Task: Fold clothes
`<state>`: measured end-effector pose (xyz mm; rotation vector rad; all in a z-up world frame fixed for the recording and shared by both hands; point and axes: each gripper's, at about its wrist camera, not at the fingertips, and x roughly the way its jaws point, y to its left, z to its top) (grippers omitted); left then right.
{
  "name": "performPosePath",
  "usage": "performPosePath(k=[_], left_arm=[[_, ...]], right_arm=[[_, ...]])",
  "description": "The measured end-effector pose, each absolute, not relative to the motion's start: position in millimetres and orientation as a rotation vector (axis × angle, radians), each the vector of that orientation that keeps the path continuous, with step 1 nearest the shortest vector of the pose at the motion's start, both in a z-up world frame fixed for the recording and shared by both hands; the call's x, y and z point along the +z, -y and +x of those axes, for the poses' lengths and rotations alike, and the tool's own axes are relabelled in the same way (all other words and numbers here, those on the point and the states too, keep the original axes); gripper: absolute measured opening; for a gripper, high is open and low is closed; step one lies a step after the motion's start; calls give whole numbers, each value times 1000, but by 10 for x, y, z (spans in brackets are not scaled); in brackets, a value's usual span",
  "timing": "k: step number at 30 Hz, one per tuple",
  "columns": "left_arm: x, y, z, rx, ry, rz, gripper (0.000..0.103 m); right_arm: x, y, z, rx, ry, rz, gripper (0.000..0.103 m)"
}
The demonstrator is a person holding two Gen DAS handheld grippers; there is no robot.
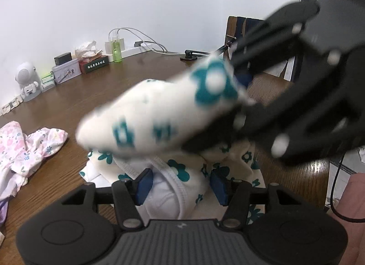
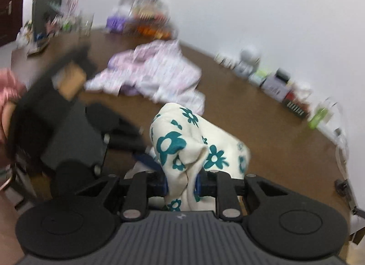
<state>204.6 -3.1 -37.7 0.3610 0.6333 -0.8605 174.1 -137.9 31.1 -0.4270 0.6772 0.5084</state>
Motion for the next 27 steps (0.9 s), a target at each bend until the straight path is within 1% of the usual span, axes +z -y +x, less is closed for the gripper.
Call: performPosePath(k=[7,11,12,14,16,18,21,23,24,25,26,27], left_arm=[[-303,-91,1943,-849,-637,384,56],[-153,-436,1844,-798,-655,361,56],[-104,-530,1829,-775,-656,348,56],[9,-699,1825,-714,-650,317,56],[126,-802,1868,-672,-630,288,57],[246,-831,1911,-654,-613,255,57],[355,-712,1955,-667,-590,235,57],[377,-553,2017,-691,-586,241,56],[352,-455,2061,-707,-598,242,55],[317,-379,2107,-722,-617,242,53],[269,-314,2144,-732,-641,247,46],[219,-252,2181,-740,-664,253,43]], right_arm=[[196,1390,1789,572,-723,-430,21],[117,1384,1786,564,-712,-422,23],[97,1371,1779,563,-707,-422,25],[55,1331,1762,564,-697,-422,31],[6,1254,1724,577,-683,-427,46],[-12,1233,1703,585,-675,-421,53],[-33,1211,1677,597,-666,-410,54],[-33,1230,1666,615,-661,-399,57],[-32,1241,1660,624,-658,-393,64],[-30,1252,1655,633,-656,-387,74],[-30,1247,1632,647,-652,-393,78],[-30,1236,1605,654,-645,-411,80]])
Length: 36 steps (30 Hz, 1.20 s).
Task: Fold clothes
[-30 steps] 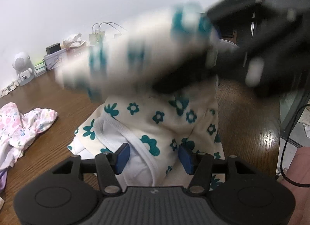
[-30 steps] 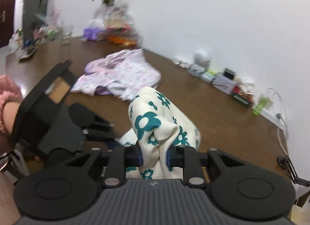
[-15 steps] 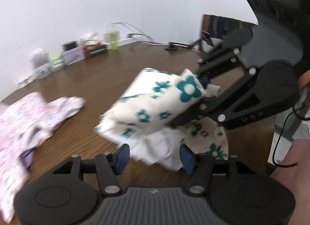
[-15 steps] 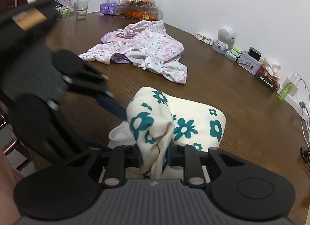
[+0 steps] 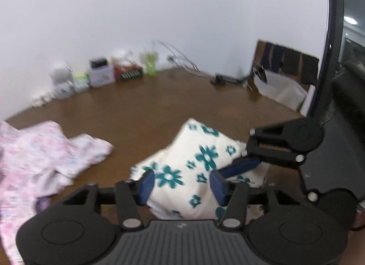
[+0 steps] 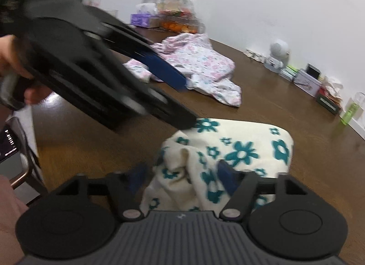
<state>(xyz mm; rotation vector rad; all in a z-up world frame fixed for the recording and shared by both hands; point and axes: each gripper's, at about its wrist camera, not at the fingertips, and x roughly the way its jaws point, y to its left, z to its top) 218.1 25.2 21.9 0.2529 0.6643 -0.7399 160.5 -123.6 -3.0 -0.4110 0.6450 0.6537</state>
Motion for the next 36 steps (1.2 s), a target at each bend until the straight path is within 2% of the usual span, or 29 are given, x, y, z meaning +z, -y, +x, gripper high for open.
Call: performPosePath(k=[4,9,11,12,13,15,19,25,30,36], left_arm=[[49,-223,2284,-733,-712,241,42],[31,-278,2227,-739,-697,262,42],[24,-266,2197,-737,-692,275,42],[27,-264,2187,-734,-689,279,42],[28,-261,2176,-731,-688,282,42],[25,-255,2160,-725,-687,288,42],[53,-220,2106,-703,-671,317,43],[299,-24,1953,-733,-579,339,40],[138,174,1916,-723,-648,445,42],[54,135,1875,-683,-689,421,43]], right_arm=[[127,1417,1513,682,-649,-370,80],[533,2005,1488,666,-601,-177,79],[581,2157,1584,629,-564,-148,70],[567,2197,1664,613,-562,-148,56],[513,2206,1763,613,-576,-153,37],[383,2192,1938,632,-612,-163,15],[101,2053,2022,626,-602,-292,15],[-97,1988,1938,591,-561,-343,16],[-106,1932,1854,586,-519,-410,16],[272,2203,2091,678,-595,-193,20]])
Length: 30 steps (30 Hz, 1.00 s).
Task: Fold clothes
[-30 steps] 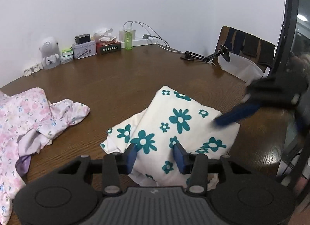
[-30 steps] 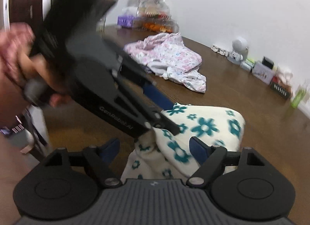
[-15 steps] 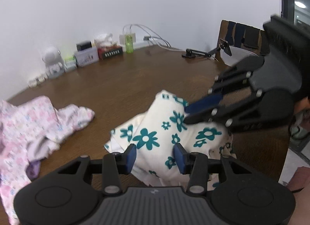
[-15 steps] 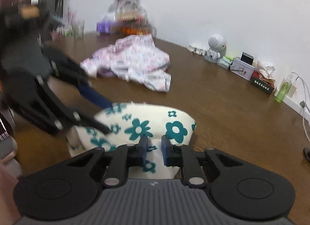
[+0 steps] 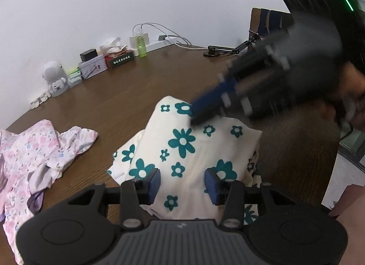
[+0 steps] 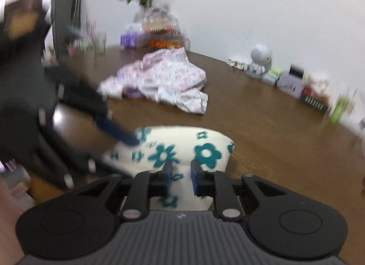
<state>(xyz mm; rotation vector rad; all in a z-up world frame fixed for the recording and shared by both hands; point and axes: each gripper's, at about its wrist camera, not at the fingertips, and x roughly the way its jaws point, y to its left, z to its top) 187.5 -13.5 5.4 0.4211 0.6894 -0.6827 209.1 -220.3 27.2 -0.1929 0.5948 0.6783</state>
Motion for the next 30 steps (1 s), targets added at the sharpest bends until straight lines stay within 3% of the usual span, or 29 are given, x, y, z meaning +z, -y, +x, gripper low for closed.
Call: performPosePath(k=[7,13,24,27,29,30], left_arm=[[16,98,1833,-650,-675,379,45],[-65,90,1810,-607,-672,332,47],[-78,84,1801,-588,-669,299,48],[-69,83,1789,-583,-662,296,53],[-41,54,1789,-566,-652,278,68],[-4,17,1791,-549,-636,245,70]], right_arm=[[229,2072,2433,668,-618,-239,26],[-63,2110,2512,658,-673,-161,27],[-60,2108,2486,642,-665,-134,28],[90,2171,2385,638,-628,-94,35],[246,2201,2225,640,-575,-87,46],[305,2202,2135,640,-553,-98,54]])
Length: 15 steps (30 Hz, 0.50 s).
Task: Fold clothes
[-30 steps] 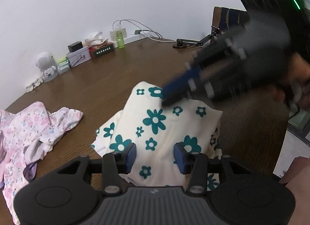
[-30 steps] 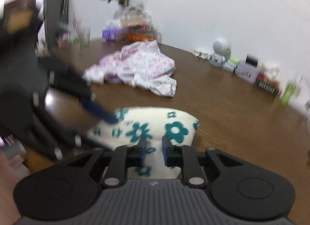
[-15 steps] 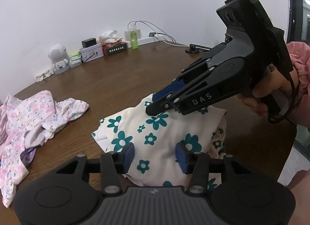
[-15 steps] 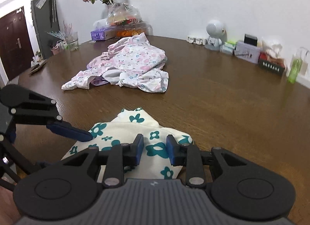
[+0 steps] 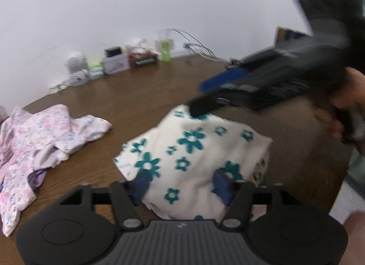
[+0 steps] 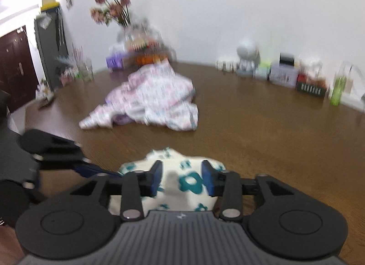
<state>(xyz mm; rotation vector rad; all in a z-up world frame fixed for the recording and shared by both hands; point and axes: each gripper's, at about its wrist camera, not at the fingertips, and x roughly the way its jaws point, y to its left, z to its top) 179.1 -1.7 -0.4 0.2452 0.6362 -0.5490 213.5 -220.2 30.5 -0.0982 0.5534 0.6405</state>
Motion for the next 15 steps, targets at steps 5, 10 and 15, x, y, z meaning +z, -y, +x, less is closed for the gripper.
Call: performPosePath(k=[5,10,15], left_arm=[[170,-116,1735,-536,-583,141,66],[-1,-37,1774,-545,-683,196,53],[-145,-81,1827,-551,-721,156,54]], right_arm=[[308,2185,1889,632,-563,-161,59],[42,2147,1872,605,-648,-177,60],[-128,2028,1799,585,-643,-238,68]])
